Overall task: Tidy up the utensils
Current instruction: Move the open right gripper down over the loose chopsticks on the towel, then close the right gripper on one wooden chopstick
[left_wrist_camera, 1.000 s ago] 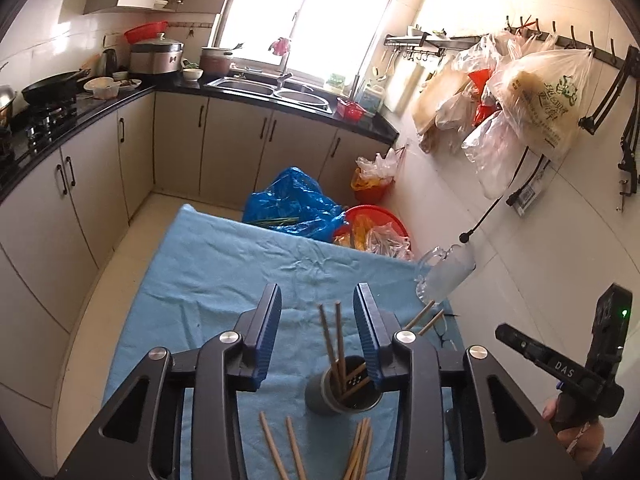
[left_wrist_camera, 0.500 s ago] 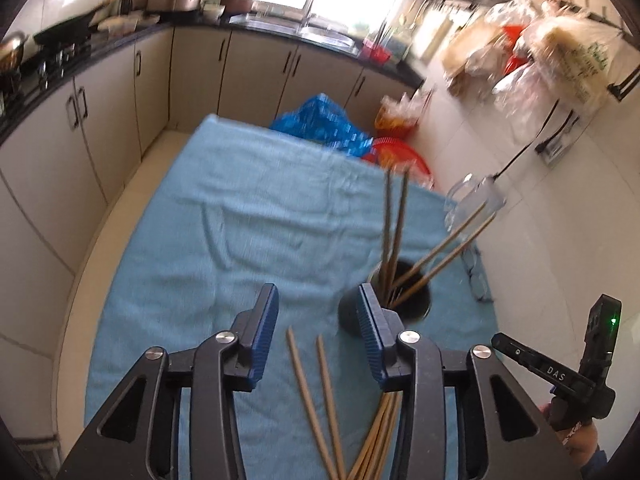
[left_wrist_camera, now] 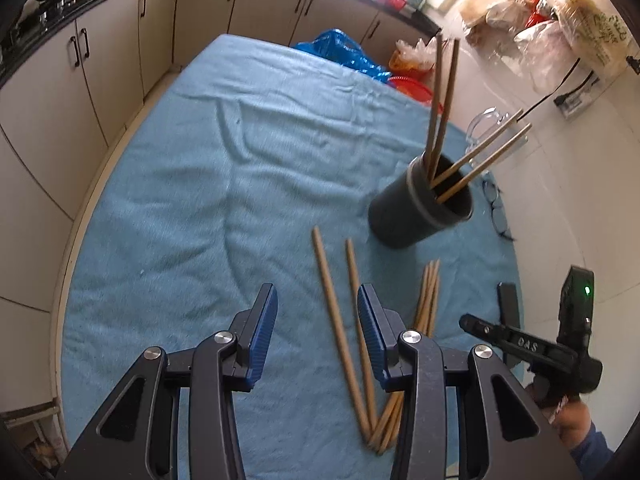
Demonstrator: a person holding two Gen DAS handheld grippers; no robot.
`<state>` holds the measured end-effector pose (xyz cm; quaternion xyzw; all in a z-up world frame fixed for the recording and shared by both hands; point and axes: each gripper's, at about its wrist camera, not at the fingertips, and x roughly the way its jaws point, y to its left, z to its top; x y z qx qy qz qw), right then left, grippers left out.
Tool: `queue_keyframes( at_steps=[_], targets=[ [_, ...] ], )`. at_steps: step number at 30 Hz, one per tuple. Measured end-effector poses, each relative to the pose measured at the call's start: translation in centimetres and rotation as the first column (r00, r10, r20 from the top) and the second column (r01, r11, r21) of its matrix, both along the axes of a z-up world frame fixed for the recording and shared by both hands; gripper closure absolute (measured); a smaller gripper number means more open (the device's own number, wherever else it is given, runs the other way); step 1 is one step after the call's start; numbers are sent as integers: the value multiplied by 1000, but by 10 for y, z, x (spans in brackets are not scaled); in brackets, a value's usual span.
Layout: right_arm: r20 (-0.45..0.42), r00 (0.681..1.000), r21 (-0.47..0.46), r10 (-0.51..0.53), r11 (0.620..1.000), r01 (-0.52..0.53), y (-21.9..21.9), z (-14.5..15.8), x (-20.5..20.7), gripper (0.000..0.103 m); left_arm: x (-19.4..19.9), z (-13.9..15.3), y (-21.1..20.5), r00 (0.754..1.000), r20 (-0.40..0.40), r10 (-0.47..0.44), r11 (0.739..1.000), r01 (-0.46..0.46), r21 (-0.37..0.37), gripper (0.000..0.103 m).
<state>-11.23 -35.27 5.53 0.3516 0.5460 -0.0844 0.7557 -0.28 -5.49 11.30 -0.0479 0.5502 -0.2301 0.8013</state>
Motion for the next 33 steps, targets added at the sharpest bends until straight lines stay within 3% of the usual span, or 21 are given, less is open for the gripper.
queue_keyframes(
  at_steps=[8,14,23,29,33],
  targets=[
    [-53,999,-22,5,1000,-7,20,-22,16,88,-1,-11,28,1000,-30,1,1000,0,30,63],
    [-91,996,-105,16,994,-26,33,-27,25,93,3,-19,36,999,-52,-3,999,4,35,63],
    [-128,992,-189,-9,982,-15,20,-25,6,95,7,-42,2,990,-126,-63,997,67,25,62],
    [-117,992,-173,-47,985,27,-5,-24,-23,95,19,-63,-30,978,-199,-63,998,67,14,62],
    [-77,996,-149,-40,988,28,-13,-18,-33,95,28,-74,-51,975,-215,-57,997,68,44,63]
  ],
)
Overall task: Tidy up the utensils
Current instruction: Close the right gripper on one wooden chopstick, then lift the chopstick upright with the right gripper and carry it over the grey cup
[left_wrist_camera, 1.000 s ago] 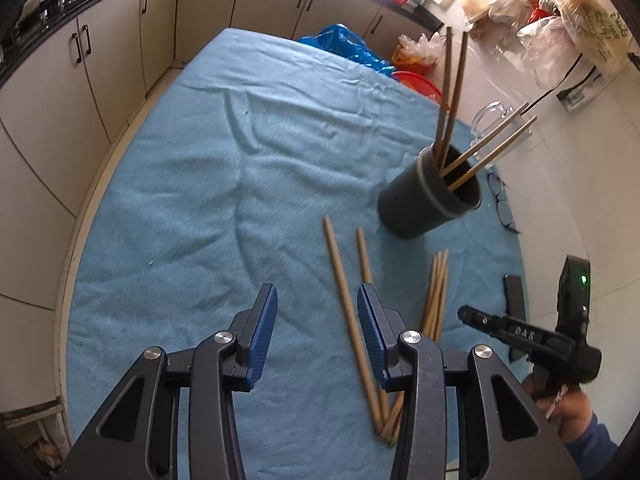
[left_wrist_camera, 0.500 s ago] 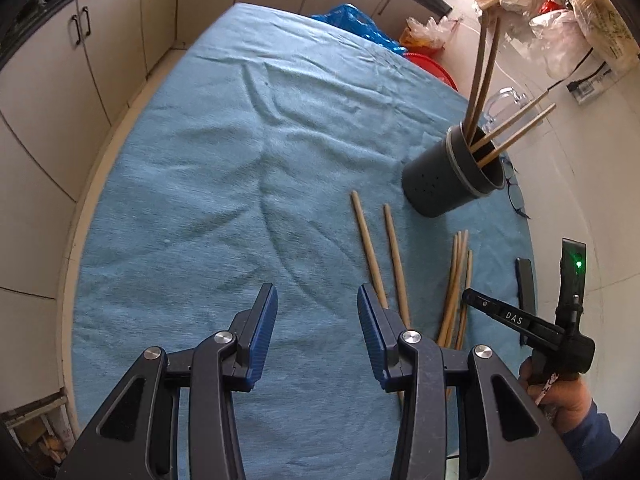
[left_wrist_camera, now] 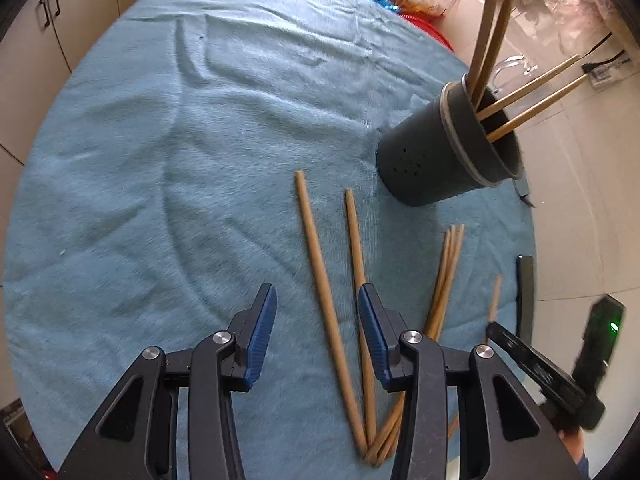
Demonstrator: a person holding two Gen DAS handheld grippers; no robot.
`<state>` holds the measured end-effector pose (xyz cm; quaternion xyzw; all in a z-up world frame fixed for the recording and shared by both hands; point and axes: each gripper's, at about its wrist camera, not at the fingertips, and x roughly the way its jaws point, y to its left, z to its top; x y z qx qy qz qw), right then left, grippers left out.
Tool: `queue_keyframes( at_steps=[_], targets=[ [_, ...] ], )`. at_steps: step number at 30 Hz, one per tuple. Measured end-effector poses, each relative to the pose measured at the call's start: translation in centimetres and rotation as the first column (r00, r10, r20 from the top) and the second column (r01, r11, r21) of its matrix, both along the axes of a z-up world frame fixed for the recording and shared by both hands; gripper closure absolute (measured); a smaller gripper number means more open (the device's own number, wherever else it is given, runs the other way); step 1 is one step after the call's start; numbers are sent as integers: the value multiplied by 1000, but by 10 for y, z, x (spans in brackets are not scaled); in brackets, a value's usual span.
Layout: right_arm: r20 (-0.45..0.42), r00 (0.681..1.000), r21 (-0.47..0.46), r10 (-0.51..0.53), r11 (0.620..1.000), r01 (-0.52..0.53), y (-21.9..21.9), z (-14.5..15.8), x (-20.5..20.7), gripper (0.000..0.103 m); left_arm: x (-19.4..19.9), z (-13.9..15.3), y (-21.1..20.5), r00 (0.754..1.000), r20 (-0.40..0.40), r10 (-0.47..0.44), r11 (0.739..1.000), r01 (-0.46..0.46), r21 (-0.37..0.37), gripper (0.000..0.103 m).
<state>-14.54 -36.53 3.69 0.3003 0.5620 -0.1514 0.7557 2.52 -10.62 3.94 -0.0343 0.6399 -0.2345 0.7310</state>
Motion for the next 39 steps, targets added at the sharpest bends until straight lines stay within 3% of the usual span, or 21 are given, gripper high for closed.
queue_keyframes(
  at_steps=[6,8,10,16,26,39],
  targets=[
    [45,998,-6,41,999,-40,-6,14,-5,95,9,-19,-21,1000,-15,4,998,-3,67,82],
    [54,997,-5,51,999,-51,-7,18,-8,95,9,-20,-25,1000,15,8,997,-9,82,85],
    [64,996,-5,63,998,-63,-8,22,-8,95,10,-22,-28,1000,25,6,996,-8,89,96],
    [94,991,1,97,995,-97,-5,29,2,95,-2,-13,-18,995,95,27,998,-31,49,97],
    [227,962,-19,149,989,-148,3,65,-1,96,-42,67,19,951,297,86,996,-71,-60,97],
    [341,925,-57,168,986,-159,18,98,-12,96,-66,116,27,918,386,96,991,-53,-120,97]
  ],
)
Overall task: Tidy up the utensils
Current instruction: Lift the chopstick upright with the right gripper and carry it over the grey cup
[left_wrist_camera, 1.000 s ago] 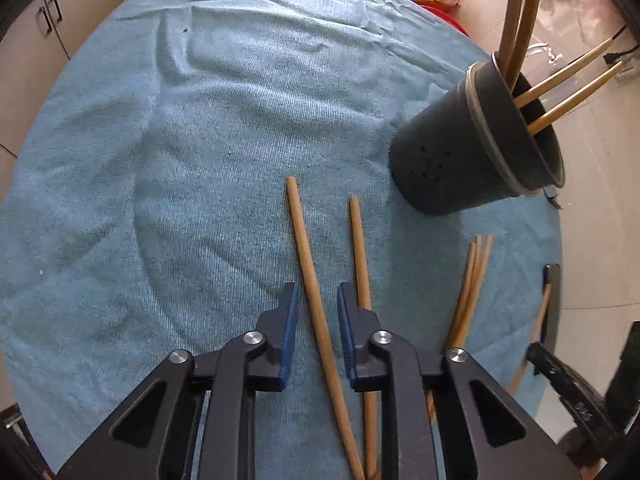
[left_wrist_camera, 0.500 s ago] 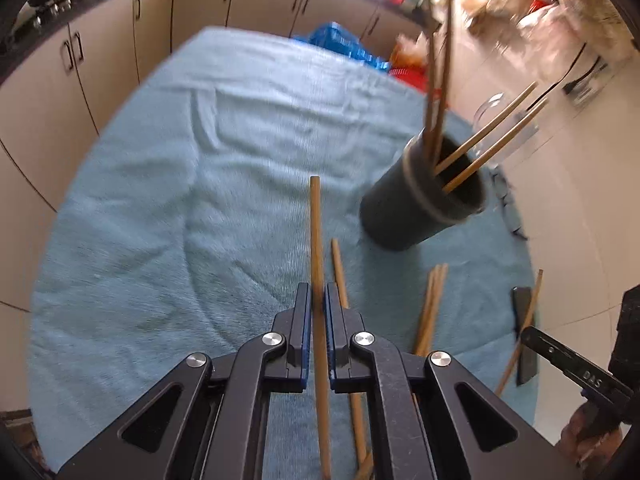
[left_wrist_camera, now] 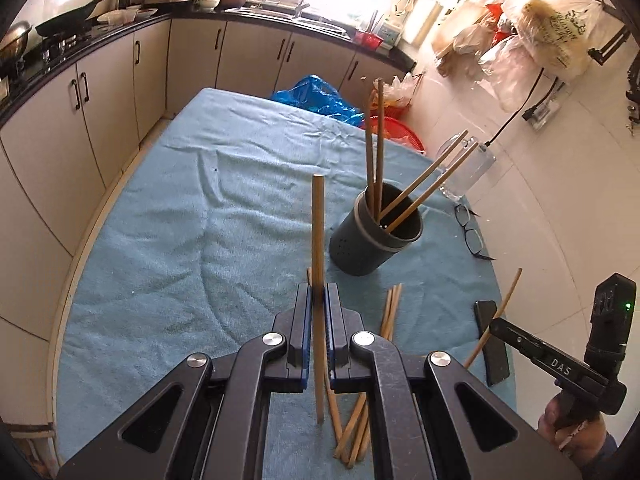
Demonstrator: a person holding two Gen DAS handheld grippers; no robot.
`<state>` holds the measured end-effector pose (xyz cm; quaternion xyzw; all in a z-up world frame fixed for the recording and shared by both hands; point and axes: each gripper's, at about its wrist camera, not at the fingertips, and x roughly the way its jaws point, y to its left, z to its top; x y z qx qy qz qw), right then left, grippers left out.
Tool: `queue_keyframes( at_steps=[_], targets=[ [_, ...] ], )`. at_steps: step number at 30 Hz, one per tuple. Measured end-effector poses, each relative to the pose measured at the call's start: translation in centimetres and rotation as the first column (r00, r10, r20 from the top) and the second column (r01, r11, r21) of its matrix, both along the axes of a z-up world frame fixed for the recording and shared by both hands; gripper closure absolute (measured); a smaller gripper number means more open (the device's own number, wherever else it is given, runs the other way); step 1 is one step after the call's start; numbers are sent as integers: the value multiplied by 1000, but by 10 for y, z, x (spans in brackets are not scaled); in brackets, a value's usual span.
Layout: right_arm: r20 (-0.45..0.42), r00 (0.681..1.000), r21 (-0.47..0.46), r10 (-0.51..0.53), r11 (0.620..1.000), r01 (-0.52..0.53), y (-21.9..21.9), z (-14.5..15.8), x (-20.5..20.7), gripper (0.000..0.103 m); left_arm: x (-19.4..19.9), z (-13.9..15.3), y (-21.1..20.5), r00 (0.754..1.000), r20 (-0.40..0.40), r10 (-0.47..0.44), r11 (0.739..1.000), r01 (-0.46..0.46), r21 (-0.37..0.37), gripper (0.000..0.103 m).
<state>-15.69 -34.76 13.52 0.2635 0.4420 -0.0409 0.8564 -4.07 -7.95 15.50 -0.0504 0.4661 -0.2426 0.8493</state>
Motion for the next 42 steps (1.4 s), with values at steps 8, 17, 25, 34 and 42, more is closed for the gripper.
queue_keyframes(
  at_steps=[8,17,25,34,42],
  targets=[
    [36,999,-11,-13,1000,13,3,10,-2,96,-2,12,4,1000,25,-17,1000,18,-14,97],
    [66,996,-20,-53,998,55,-1,20,-8,96,1,21,5,998,49,-28,999,29,-25,98],
    [104,990,-36,-92,995,96,-10,37,-14,96,5,35,6,997,77,-32,998,35,-42,98],
    [151,981,-44,-120,991,128,-24,60,-19,96,11,54,0,994,104,-43,997,49,-58,98],
    [170,977,-40,-126,990,134,-26,72,-22,96,13,69,-6,990,128,-59,995,69,-71,98]
  ],
)
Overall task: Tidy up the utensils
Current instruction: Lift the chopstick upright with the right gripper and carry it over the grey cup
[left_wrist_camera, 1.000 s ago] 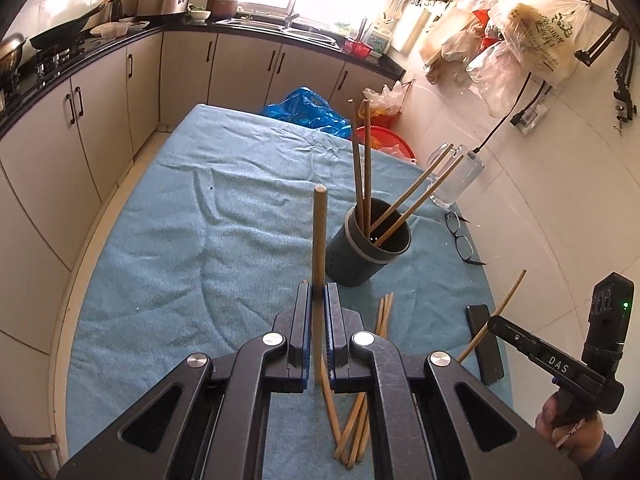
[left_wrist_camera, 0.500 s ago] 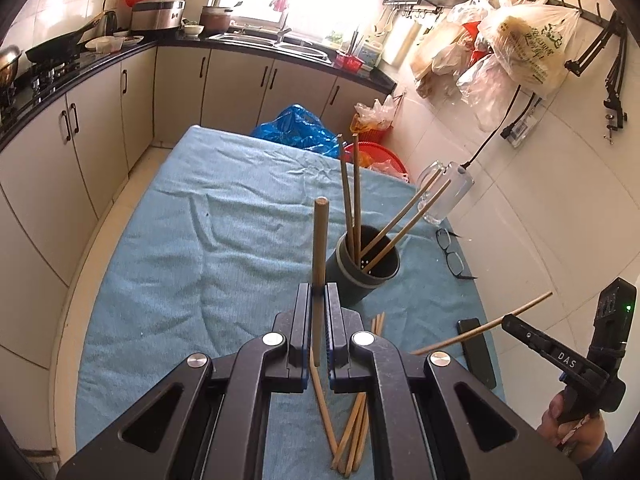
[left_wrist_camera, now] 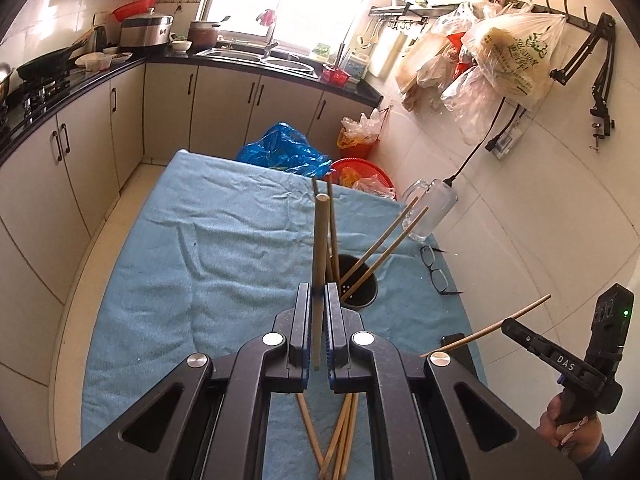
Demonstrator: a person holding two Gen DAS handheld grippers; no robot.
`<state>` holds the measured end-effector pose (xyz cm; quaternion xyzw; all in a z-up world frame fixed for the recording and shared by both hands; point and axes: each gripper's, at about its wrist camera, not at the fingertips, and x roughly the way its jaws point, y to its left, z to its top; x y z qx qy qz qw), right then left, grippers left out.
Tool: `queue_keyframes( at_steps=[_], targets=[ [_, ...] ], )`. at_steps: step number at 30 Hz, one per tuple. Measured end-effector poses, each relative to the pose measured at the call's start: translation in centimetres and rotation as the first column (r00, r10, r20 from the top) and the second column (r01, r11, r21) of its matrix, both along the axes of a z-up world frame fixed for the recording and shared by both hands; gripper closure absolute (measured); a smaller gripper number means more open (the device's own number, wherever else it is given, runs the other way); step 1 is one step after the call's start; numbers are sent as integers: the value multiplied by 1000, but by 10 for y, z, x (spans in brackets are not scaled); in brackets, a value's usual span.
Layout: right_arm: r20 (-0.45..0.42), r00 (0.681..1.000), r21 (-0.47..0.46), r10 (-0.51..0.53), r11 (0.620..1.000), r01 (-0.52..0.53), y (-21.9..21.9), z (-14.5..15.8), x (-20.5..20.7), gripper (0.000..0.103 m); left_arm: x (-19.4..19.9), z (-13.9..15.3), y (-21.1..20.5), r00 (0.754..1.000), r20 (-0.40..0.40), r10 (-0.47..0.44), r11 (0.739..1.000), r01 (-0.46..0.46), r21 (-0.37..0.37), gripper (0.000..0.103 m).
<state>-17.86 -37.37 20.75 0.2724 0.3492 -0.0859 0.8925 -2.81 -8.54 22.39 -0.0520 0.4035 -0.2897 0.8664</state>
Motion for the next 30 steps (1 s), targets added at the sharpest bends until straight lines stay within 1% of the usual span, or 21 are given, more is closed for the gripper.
queue_keyframes(
  at_steps=[11,30],
  targets=[
    [30,999,11,-14,1000,13,-10,14,-1,96,3,22,-12,999,38,-21,1000,21,-11,98],
    [109,994,-9,3,1000,-2,-24,57,18,96,18,57,-31,994,105,-28,999,31,-23,98]
  ],
)
